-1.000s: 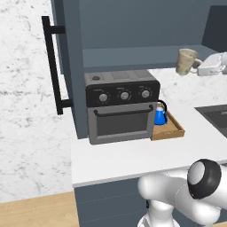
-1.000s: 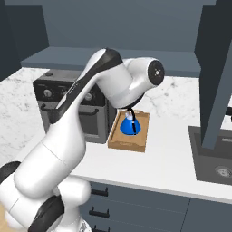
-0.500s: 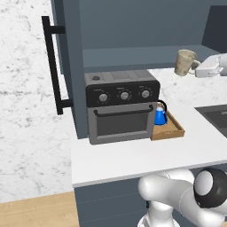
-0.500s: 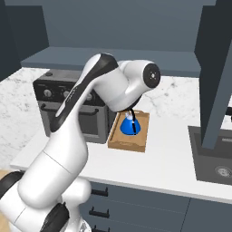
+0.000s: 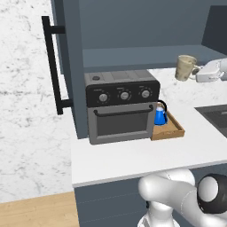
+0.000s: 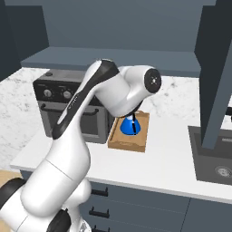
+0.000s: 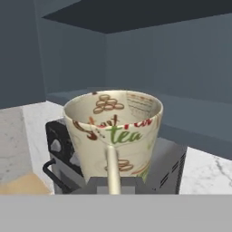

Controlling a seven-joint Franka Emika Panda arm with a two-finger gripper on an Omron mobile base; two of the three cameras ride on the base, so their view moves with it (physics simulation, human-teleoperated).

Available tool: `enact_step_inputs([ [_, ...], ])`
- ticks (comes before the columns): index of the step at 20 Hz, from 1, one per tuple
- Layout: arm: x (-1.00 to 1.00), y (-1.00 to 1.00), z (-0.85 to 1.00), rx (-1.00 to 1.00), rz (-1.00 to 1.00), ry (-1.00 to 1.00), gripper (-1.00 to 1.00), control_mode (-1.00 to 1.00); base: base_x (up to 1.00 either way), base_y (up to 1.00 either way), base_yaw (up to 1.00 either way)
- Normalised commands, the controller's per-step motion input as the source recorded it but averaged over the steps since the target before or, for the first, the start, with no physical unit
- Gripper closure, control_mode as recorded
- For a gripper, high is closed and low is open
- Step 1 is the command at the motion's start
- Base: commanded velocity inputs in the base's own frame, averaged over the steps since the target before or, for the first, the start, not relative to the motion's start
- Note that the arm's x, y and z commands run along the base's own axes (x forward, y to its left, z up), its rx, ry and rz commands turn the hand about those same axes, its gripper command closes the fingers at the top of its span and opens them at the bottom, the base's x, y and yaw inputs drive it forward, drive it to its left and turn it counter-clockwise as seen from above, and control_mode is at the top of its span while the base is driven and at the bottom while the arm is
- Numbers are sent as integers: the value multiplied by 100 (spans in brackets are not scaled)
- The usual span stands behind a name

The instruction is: Pick the kettle from the counter and place it on the tray. Then pick the mug from the cabinet and place it on the tray. Then close the cabinet doors.

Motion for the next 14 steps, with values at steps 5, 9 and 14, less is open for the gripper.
enact_step_inputs([
  [5, -19, 0, -36, 0, 0, 12, 100, -100, 0, 0, 0],
  [9, -12, 0, -23, 0, 0, 12, 100, -100, 0, 0, 0],
  [14, -10, 0, -24, 0, 0, 11, 100, -100, 0, 0, 0],
])
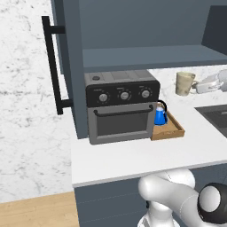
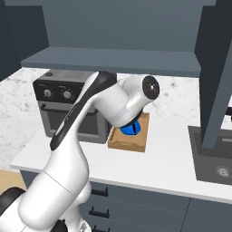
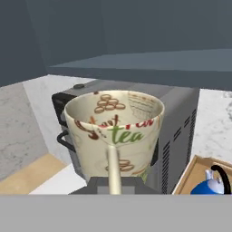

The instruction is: Pick the kettle from the counter and place it on the tray. Then pick the mug from the cabinet and place it on the tray. Then close the cabinet doors.

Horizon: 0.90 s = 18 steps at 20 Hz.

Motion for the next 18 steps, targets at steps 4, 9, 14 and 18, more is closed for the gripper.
enact_step_inputs([
  [4, -1, 0, -49, 0, 0, 2, 100, -100, 0, 0, 0],
  [9, 0, 3, -74, 3, 0, 0, 100, -100, 0, 0, 0],
  [14, 0, 1, -63, 8, 0, 0, 100, -100, 0, 0, 0],
  [18, 0, 0, -53, 7, 0, 0, 100, -100, 0, 0, 0],
])
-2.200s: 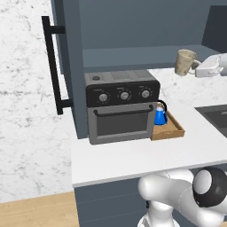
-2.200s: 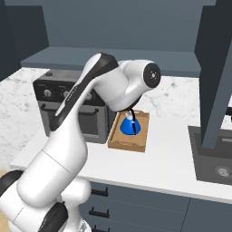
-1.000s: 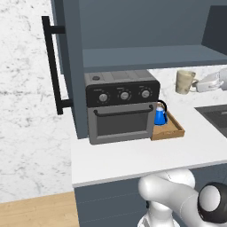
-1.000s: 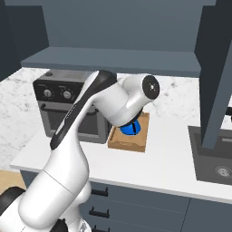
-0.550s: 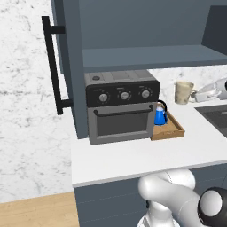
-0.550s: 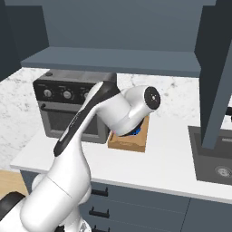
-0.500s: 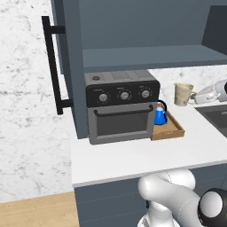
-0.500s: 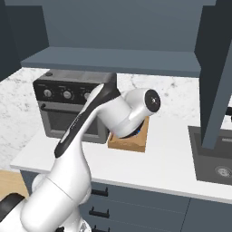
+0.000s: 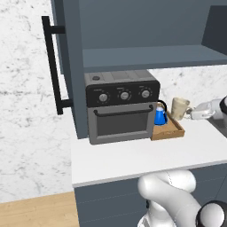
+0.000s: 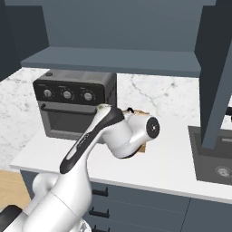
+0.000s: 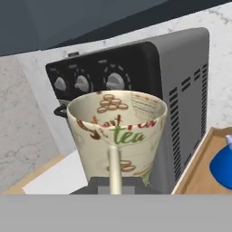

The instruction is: Pick the kettle from the counter and place it on the tray. Then pick the mug from the cabinet and place it on the tray. Then close the cabinet doors.

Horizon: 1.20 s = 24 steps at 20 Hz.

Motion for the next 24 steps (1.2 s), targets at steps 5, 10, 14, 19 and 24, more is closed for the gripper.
enact_step_inputs([
  [5, 0, 0, -22, 4, 0, 5, 100, -100, 0, 0, 0],
  [10, 0, 0, -1, 0, 0, 5, 100, -100, 0, 0, 0],
  [14, 1, -7, -6, 1, 0, 4, 100, -100, 0, 0, 0],
  [19, 6, -23, -21, 2, 0, 1, 100, -100, 0, 0, 0],
  [24, 13, -23, -19, 1, 0, 1, 100, -100, 0, 0, 0],
])
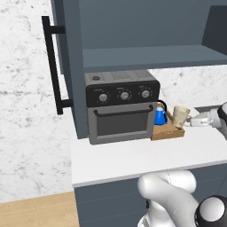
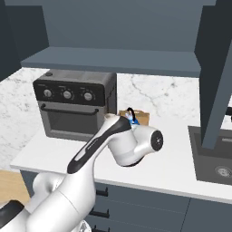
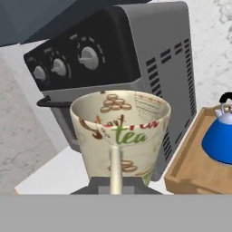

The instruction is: Pick the kettle from the counter and place it on the tray. Then pick the mug from the cabinet and place it on the tray. Then close the cabinet doors.

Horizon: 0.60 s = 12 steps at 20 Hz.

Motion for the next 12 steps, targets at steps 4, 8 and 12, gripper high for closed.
enact_step_inputs([
  [4, 31, -22, -17, 0, 0, 3, 100, -100, 0, 0, 0],
  [8, 31, -23, -29, -2, 0, 1, 100, -100, 0, 0, 0],
  [12, 29, -23, -38, -2, 0, 0, 100, -100, 0, 0, 0],
])
